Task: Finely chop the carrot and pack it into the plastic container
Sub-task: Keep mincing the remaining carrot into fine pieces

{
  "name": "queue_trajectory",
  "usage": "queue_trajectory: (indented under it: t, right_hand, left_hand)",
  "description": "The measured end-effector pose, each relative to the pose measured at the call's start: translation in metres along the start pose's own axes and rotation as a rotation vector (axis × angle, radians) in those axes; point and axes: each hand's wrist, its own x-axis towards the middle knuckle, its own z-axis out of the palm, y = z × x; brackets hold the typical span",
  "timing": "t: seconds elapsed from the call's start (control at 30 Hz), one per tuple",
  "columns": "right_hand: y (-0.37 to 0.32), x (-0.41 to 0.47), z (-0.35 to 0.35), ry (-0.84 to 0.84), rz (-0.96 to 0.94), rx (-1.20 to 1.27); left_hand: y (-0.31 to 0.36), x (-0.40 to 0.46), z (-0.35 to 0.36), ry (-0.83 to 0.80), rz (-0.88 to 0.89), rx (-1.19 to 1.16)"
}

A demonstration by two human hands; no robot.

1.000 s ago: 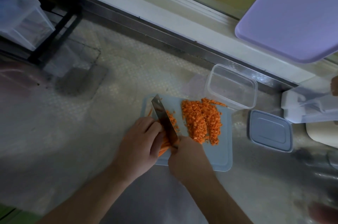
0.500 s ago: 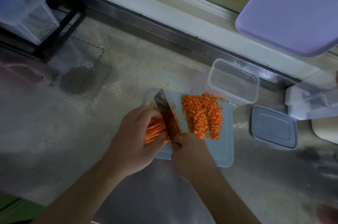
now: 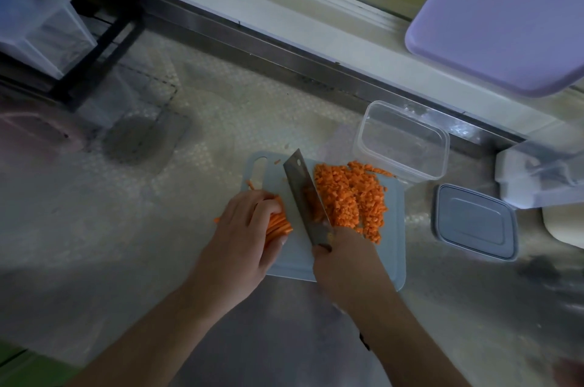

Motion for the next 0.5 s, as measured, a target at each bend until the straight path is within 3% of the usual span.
queue_trajectory:
  t: [0.5]
  right_hand:
    - [-0.007, -0.024, -0.010, -0.037, -0.060, 0.066]
  left_hand:
    - [-0.008, -0.002, -0.008, 0.140, 0.127, -0.118]
